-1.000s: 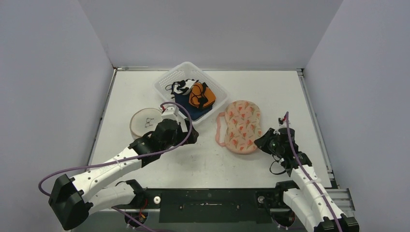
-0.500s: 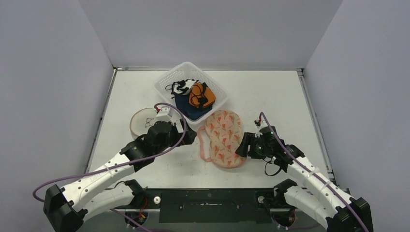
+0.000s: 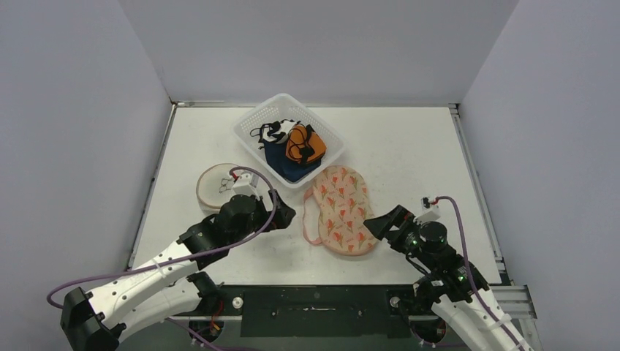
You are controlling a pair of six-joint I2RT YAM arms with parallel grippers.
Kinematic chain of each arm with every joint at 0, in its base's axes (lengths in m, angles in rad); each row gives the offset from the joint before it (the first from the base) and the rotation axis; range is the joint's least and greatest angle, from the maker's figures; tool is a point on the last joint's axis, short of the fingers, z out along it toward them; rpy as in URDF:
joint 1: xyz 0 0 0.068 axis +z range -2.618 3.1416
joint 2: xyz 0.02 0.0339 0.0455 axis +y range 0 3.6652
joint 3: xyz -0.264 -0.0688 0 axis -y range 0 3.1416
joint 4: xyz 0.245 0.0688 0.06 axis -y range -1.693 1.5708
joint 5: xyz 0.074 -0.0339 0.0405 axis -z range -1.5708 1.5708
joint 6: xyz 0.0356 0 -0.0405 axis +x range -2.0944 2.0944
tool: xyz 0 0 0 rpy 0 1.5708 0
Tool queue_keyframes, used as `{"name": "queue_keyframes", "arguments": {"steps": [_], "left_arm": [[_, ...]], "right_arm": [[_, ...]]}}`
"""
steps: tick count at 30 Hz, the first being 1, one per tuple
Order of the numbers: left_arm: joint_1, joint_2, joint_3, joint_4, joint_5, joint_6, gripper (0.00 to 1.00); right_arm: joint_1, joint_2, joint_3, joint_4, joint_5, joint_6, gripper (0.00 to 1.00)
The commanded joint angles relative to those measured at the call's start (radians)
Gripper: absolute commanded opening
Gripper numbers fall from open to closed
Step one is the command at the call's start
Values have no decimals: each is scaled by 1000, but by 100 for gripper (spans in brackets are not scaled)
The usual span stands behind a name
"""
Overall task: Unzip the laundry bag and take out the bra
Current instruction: Move the laundry bag to the center of the board.
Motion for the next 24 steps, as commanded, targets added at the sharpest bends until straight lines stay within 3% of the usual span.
{"name": "queue_keyframes", "arguments": {"steps": [1, 5, 11, 18, 24], "left_arm": [[-26, -28, -25, 55, -32, -58, 96], [-50, -29, -24, 55, -55, -79, 96], [-89, -14, -31, 65, -87, -103, 96], [-122, 60, -32, 105, -34, -114, 96], [-235, 175, -20, 194, -64, -139, 96]], "right_arm": [[8, -88, -89, 11, 36, 223, 100], [10, -91, -125, 31, 51, 272, 90], [30, 42, -153, 101, 82, 270, 90], [73, 216, -81, 148, 273, 140, 90], [72, 416, -102, 340, 201, 110, 92]]}}
